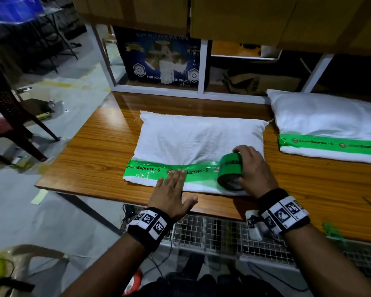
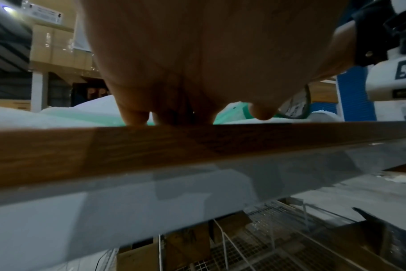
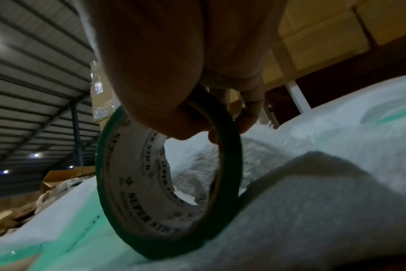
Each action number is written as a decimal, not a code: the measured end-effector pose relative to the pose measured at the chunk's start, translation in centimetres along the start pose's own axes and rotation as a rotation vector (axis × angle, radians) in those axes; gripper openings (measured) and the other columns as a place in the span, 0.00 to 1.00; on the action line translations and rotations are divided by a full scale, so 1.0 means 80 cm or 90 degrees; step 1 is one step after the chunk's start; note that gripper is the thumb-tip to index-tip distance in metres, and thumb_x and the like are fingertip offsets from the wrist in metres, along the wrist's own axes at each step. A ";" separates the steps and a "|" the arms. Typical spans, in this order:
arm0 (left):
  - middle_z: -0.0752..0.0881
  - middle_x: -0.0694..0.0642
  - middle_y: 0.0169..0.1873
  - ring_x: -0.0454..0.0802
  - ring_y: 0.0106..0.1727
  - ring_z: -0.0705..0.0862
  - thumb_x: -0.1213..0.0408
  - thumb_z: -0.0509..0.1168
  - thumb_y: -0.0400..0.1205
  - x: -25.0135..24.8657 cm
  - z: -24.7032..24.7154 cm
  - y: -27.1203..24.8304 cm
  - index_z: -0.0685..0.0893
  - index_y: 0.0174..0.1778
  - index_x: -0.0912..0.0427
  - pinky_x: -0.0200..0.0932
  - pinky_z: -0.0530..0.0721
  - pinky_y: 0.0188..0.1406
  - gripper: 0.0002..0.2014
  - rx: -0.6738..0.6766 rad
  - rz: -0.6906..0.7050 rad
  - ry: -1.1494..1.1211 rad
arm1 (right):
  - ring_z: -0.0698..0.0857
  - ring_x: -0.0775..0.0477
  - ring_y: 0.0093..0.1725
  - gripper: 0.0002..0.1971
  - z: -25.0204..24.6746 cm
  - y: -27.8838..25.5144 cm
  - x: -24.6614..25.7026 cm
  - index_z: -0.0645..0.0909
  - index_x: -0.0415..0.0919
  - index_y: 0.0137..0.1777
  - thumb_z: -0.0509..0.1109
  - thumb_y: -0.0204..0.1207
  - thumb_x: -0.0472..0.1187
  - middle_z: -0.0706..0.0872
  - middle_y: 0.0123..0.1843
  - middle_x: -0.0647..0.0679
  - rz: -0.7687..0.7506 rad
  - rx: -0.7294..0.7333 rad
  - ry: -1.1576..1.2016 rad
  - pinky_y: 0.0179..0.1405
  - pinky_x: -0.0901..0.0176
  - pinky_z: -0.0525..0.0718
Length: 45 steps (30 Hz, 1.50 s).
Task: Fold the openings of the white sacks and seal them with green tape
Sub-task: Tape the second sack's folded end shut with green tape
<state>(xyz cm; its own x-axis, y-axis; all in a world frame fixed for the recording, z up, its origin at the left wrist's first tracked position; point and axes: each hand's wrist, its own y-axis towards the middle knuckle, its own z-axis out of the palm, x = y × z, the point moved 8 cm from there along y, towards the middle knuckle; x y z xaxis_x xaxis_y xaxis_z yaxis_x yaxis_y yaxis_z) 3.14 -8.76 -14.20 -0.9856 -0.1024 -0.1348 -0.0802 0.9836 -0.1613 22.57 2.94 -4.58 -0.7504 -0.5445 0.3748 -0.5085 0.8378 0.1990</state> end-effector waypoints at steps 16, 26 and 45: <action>0.81 0.58 0.50 0.60 0.51 0.77 0.67 0.79 0.71 0.036 -0.062 0.074 0.82 0.52 0.59 0.58 0.80 0.48 0.17 -0.197 0.030 -0.171 | 0.81 0.35 0.56 0.33 0.006 -0.006 -0.011 0.70 0.44 0.67 0.78 0.64 0.29 0.78 0.58 0.41 0.008 0.064 0.053 0.45 0.50 0.79; 0.80 0.59 0.63 0.59 0.62 0.78 0.60 0.72 0.79 0.032 -0.052 0.063 0.78 0.67 0.60 0.55 0.80 0.62 0.21 -0.206 0.058 -0.100 | 0.80 0.40 0.62 0.41 0.014 -0.012 -0.029 0.68 0.49 0.74 0.78 0.62 0.27 0.79 0.65 0.42 0.020 0.069 0.134 0.51 0.58 0.76; 0.39 0.56 0.87 0.51 0.87 0.37 0.31 0.31 0.77 -0.046 0.008 0.012 0.41 0.88 0.59 0.56 0.40 0.86 0.47 0.001 0.017 -0.018 | 0.79 0.36 0.60 0.35 -0.012 -0.032 -0.105 0.76 0.38 0.68 0.78 0.57 0.24 0.81 0.62 0.37 0.089 -0.021 0.052 0.51 0.57 0.73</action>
<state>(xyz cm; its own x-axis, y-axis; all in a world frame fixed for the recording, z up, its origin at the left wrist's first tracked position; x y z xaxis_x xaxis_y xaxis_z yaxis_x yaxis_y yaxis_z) 6.82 -7.50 -14.47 -0.9826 -0.0805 -0.1673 -0.0536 0.9857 -0.1596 30.54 5.40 -7.35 -0.7759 -0.4177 0.4728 -0.3857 0.9071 0.1685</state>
